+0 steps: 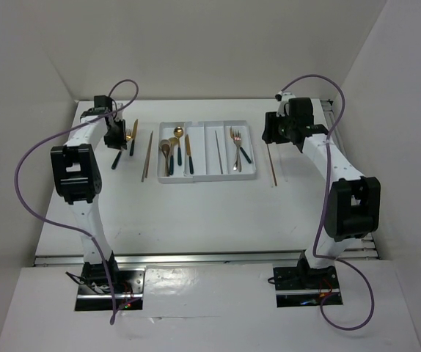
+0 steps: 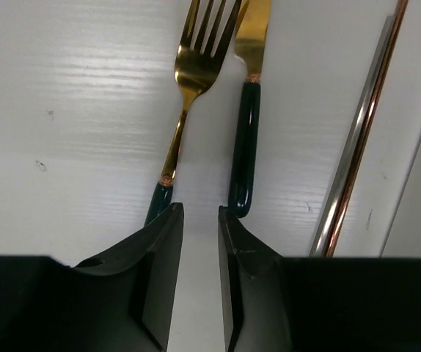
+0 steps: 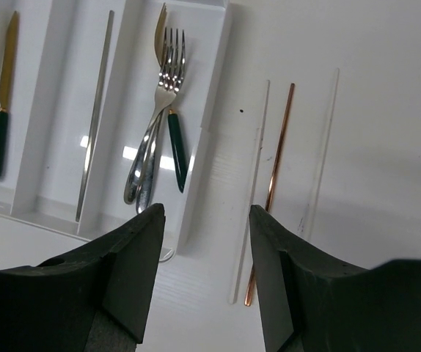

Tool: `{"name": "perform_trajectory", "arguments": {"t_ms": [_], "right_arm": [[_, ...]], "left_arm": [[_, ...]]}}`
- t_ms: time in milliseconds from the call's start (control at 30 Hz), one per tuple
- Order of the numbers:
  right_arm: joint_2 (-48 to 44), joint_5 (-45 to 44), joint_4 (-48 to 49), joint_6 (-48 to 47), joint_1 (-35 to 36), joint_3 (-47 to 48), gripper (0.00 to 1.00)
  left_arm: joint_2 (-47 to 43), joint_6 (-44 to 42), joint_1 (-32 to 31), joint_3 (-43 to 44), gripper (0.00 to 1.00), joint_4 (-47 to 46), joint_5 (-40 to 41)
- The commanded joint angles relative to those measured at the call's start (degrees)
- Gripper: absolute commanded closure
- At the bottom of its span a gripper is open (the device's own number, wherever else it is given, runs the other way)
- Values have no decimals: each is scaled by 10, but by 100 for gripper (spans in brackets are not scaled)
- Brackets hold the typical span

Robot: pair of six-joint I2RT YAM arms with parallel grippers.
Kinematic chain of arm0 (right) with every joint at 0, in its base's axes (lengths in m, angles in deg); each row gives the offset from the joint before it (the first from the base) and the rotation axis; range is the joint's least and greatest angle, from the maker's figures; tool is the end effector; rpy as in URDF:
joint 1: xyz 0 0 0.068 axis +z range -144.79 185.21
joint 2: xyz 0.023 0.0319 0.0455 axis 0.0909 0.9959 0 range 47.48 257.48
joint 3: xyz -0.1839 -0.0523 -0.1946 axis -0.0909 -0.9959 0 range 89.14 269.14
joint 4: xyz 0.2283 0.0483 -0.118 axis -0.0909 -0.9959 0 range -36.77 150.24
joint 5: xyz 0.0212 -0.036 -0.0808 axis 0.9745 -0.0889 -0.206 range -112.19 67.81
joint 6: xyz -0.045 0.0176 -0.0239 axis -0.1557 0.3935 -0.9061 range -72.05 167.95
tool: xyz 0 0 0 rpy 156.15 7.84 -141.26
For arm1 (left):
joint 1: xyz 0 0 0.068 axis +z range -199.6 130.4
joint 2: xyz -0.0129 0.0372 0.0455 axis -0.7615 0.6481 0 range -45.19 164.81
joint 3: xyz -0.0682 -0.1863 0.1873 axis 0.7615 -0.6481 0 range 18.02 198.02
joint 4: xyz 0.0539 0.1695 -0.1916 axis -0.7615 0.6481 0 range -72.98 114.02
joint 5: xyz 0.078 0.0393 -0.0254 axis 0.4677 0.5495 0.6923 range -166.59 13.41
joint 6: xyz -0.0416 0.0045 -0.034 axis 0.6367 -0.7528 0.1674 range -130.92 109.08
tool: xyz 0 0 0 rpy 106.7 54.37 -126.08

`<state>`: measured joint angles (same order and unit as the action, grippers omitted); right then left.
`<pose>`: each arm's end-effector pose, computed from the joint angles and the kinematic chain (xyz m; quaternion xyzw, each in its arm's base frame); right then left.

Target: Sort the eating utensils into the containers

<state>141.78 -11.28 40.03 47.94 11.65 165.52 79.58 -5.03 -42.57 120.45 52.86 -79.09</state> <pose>0.3740 0.0489 0.2912 -0.0919 0.8914 0.1098 0.4299 0.4743 0.0569 0.1997 -0.1022 0.9560 -0.0183 0.2743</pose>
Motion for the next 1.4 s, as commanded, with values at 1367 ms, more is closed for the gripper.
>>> {"name": "perform_trajectory", "arguments": {"t_ms": [1367], "right_arm": [[47,38,2,5,-3,39,43]], "left_arm": [[-23,-18,-57,81,57,18,-43]]}}
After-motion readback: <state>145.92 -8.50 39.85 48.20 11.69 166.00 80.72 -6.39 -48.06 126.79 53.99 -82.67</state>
